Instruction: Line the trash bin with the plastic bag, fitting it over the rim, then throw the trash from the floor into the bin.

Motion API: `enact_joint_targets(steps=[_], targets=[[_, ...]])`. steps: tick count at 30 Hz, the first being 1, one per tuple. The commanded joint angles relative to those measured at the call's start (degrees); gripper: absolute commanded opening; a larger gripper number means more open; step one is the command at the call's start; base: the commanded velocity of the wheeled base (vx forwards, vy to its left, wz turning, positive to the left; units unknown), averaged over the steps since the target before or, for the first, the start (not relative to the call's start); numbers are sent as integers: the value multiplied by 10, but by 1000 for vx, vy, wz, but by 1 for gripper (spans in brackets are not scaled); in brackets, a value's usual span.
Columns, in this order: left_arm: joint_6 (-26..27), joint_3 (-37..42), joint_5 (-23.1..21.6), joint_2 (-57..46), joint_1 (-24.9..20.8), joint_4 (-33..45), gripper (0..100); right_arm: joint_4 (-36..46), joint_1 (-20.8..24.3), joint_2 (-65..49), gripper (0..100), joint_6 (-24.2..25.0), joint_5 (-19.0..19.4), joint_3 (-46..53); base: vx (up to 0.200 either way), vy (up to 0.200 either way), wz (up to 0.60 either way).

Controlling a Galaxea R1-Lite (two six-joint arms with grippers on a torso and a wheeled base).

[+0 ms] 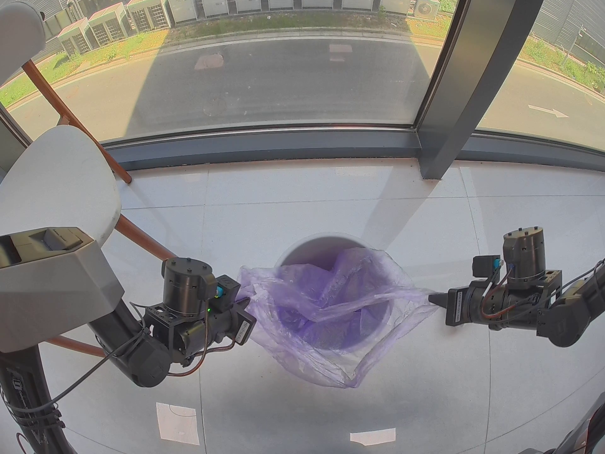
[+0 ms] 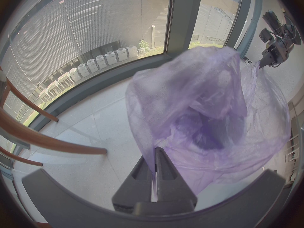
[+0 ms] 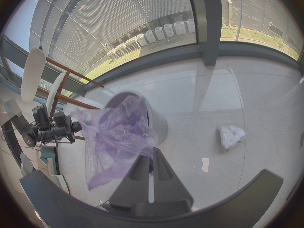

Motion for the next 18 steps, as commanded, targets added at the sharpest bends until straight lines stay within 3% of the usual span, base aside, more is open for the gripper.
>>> enact_joint_targets(steps=[1,13,18], targets=[[8,33,-9,0,29,0,0,-24,0,50,0,0,3,26,0,0,0],[23,32,-11,47,23,0,0,-73,-5,104,0,-2,5,33,0,0,0],[31,33,-12,55,23,0,0,-93,-29,124,0,-42,19,44,0,0,0]])
